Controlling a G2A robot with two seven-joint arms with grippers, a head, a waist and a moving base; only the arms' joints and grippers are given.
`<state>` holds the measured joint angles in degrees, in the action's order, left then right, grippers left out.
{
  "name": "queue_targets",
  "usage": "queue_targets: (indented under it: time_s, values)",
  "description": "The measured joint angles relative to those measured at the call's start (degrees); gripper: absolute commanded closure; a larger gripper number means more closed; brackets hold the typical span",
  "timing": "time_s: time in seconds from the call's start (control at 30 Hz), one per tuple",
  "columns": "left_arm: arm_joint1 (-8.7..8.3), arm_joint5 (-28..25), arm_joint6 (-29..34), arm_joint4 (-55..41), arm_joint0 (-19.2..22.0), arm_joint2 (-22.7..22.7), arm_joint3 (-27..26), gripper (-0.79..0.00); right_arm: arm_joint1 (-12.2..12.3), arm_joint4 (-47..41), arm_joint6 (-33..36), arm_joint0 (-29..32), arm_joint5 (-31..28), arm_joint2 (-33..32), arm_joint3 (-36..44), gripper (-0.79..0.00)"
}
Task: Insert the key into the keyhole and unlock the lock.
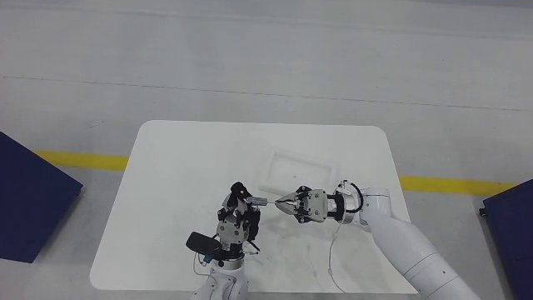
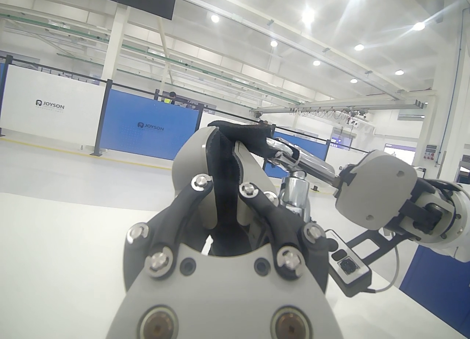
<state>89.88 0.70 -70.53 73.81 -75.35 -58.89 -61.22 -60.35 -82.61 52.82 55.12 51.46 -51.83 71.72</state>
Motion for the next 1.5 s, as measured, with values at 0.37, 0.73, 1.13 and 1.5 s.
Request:
queue_targets:
  time_s: [0.37,0.73,1.13,1.5]
  values:
    - [0.05,1.7,-0.6,2.2,0.4,-0.2,0.8,0.000,0.1,-5.4,-9.5,1.1,5.4,-2.6,1.4,0.000]
    - [0.18,2.1,-1.0,3.0,0.6,-0.3,1.4,0.000,1.1,-18.7,-17.1,0.4,6.5,1.2,2.2,0.000]
    - [0.29,2.1,-1.1,3.2,0.5,-0.5,1.5,0.000,3.3,-24.3,-20.5,-0.9,6.5,4.0,3.5,0.000]
    - [0.36,2.4,-1.4,3.7,0.6,-0.7,1.6,0.000,4.4,-29.1,-22.9,-2.3,6.5,6.3,3.4,0.000]
